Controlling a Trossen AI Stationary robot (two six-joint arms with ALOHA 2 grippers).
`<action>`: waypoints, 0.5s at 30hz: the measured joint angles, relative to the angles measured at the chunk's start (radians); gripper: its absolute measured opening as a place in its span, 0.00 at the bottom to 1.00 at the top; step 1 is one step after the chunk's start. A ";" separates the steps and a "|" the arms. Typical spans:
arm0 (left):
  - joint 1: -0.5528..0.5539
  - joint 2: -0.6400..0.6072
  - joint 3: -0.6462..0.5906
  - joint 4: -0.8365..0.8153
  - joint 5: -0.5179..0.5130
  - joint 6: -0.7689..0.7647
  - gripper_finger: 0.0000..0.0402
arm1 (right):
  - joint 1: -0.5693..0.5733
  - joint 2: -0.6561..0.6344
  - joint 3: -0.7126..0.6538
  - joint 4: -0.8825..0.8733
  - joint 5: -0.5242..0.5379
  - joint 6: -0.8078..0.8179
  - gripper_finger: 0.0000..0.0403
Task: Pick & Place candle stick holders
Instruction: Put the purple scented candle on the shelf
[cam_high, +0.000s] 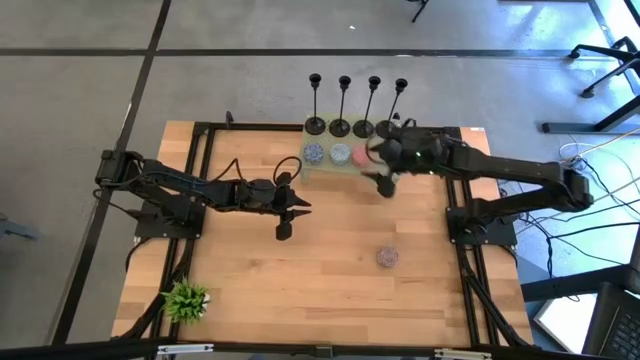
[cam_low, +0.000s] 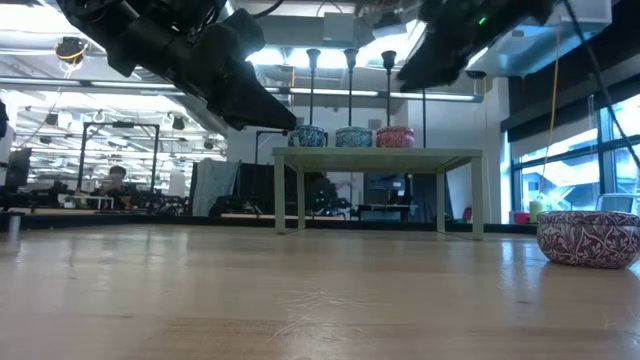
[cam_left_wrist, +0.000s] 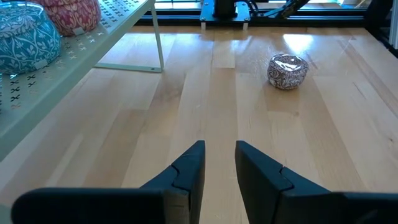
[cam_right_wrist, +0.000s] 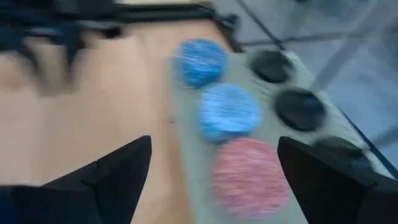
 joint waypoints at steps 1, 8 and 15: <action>0.000 0.000 0.000 0.000 0.000 0.000 0.21 | 0.022 -0.020 0.000 -0.018 -0.024 -0.015 0.88; 0.000 0.000 0.000 0.000 0.000 0.000 0.21 | 0.232 -0.125 0.000 -0.230 -0.222 -0.051 0.88; 0.000 0.000 0.000 0.000 0.000 0.000 0.21 | 0.406 -0.124 -0.007 -0.467 -0.262 0.057 0.88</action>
